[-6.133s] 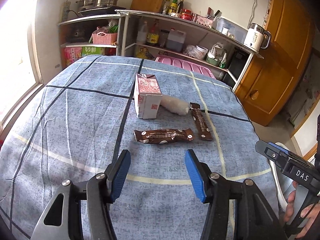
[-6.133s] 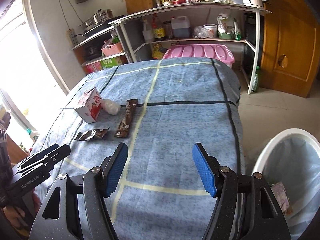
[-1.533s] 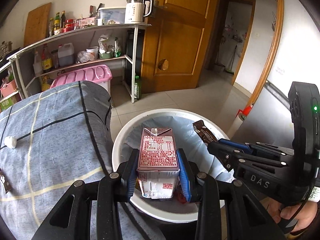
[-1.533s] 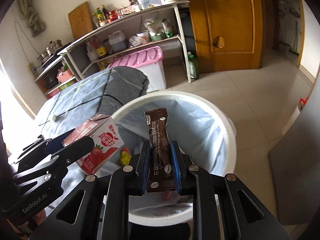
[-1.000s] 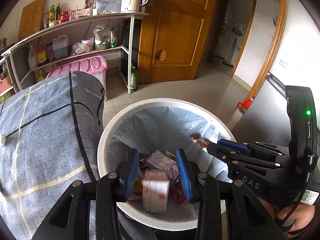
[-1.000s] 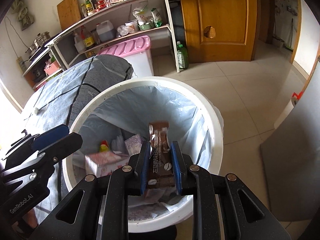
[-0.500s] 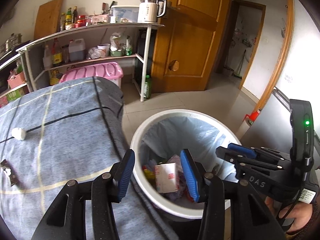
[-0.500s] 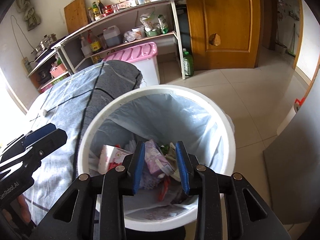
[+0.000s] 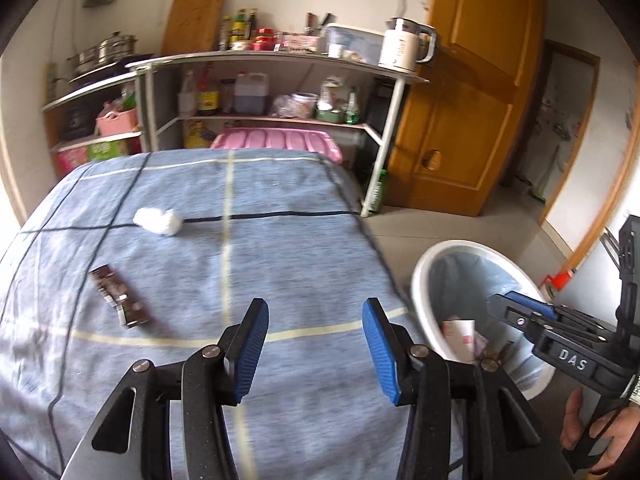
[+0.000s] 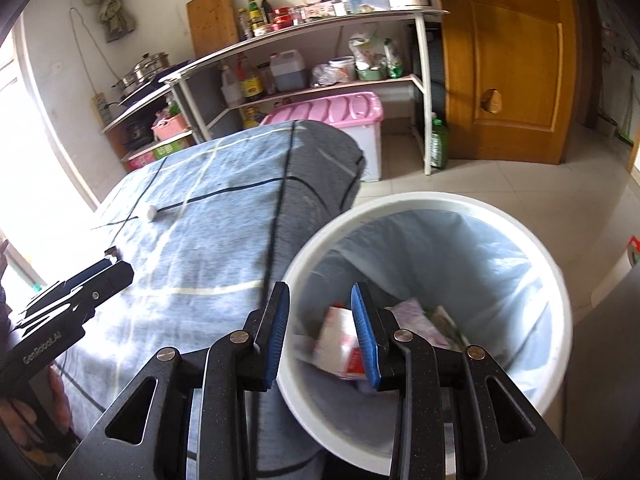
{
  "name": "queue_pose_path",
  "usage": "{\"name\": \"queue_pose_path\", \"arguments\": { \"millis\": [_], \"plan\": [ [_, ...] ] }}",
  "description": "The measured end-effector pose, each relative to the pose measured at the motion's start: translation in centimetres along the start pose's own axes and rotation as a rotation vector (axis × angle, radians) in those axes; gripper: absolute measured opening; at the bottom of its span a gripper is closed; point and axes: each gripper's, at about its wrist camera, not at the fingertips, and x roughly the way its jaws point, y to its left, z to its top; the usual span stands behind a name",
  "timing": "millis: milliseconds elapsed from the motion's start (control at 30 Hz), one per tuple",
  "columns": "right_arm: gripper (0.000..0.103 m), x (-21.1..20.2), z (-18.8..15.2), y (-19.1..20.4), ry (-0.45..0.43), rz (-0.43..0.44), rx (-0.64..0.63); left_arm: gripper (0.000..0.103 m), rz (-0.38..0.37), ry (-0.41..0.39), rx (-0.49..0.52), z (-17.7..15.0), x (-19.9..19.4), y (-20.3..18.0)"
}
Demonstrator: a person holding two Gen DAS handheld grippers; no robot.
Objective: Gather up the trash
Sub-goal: 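Move the left tool to the other brown wrapper while the right tool approaches the white foam piece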
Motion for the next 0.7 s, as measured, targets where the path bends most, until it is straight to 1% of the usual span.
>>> {"name": "queue_pose_path", "arguments": {
  "millis": [133, 233, 300, 333, 400, 433, 533, 633, 700],
  "plan": [
    [0.034, 1.2, 0.4, 2.5, 0.014, 0.033, -0.041, 0.049, 0.088, -0.002, -0.054, -0.3, -0.6, 3.7],
    [0.034, 2.1, 0.8, 4.4, 0.02, 0.064, -0.068, 0.049, 0.15, 0.011, -0.1, -0.6, -0.7, 6.4],
    [0.034, 2.7, 1.1, 5.7, 0.023, 0.078, -0.092, 0.049, 0.225, 0.005, -0.11, -0.9, -0.9, 7.9],
    [0.035, 3.1, 1.2, 6.3, 0.029, 0.085, -0.102, 0.049, 0.251, 0.001, -0.114, -0.9, -0.9, 8.5],
    [0.039, 3.9, 1.4, 7.5, 0.044, 0.1, -0.122, 0.054, 0.267, 0.022, -0.143, -1.1, -0.6, 10.0],
    [0.041, 4.2, 1.5, 8.2, 0.048, 0.109, -0.134, 0.054, 0.27, 0.028, -0.162, -1.2, -0.4, 10.7],
    [0.041, 5.4, 2.2, 10.2, 0.057, 0.139, -0.18, 0.054, 0.272, 0.039, -0.2, -1.4, -0.1, 12.3],
    [0.041, 6.8, 3.0, 12.3, 0.075, 0.163, -0.231, 0.054, 0.28, 0.035, -0.21, -1.2, 0.3, 13.1],
    [0.041, 7.9, 3.7, 13.5, 0.081, 0.176, -0.265, 0.054, 0.274, 0.047, -0.222, -0.9, 0.9, 13.7]
  ]
}}
